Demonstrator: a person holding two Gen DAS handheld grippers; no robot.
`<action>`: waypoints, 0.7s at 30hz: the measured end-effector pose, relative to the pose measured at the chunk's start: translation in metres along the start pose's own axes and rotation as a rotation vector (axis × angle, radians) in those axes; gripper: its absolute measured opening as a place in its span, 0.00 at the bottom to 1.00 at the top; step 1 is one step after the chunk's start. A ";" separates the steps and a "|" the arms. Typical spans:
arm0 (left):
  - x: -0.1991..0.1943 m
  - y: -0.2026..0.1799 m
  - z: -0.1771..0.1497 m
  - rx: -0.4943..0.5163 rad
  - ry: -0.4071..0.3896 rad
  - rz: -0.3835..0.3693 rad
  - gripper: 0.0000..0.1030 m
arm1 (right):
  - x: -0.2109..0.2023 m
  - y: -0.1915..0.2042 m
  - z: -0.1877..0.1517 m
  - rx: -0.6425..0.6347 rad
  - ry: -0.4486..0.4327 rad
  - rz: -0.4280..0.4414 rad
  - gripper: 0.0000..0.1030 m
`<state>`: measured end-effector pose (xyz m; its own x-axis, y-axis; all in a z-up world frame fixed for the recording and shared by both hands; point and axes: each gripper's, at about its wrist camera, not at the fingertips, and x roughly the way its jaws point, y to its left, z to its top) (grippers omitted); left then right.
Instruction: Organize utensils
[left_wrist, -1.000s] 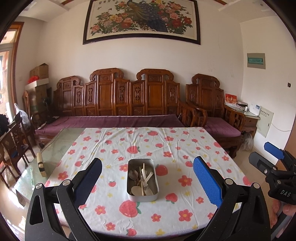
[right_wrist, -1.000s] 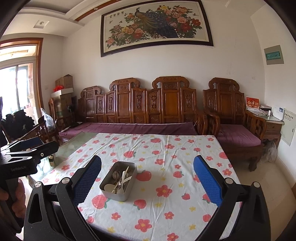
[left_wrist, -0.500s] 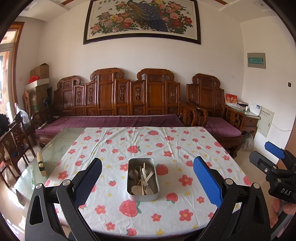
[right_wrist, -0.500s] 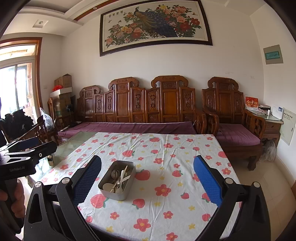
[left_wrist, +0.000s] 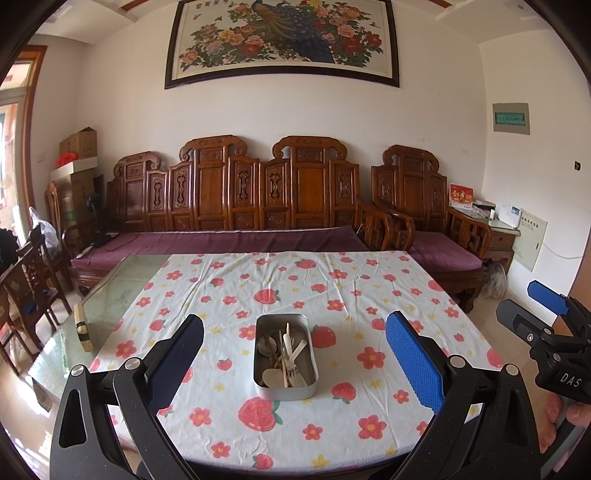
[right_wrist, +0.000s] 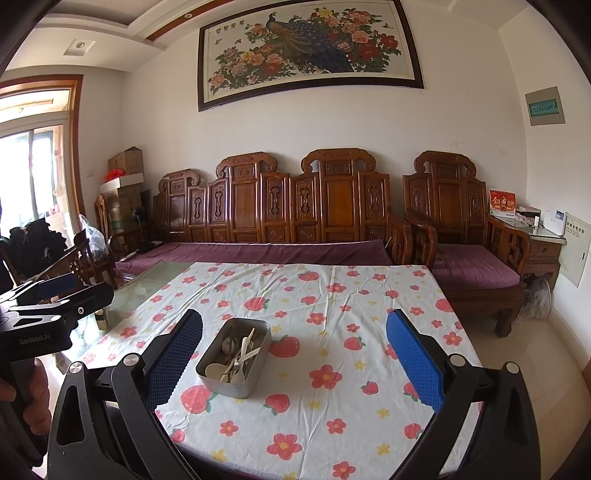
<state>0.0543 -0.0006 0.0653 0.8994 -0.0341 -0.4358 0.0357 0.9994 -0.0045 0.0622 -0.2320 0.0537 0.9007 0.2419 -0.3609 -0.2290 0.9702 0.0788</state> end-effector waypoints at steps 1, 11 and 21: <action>0.000 0.000 0.000 0.000 0.000 0.000 0.93 | 0.000 0.000 0.000 0.001 0.000 0.000 0.97; 0.000 0.000 0.000 0.000 -0.001 0.000 0.93 | 0.002 0.001 -0.004 0.002 0.002 0.001 0.97; 0.000 -0.001 -0.001 0.000 -0.002 0.000 0.93 | 0.002 0.001 -0.004 0.001 0.003 0.001 0.97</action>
<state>0.0538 -0.0013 0.0649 0.9004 -0.0340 -0.4337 0.0358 0.9994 -0.0041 0.0624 -0.2307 0.0489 0.8994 0.2430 -0.3633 -0.2296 0.9700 0.0803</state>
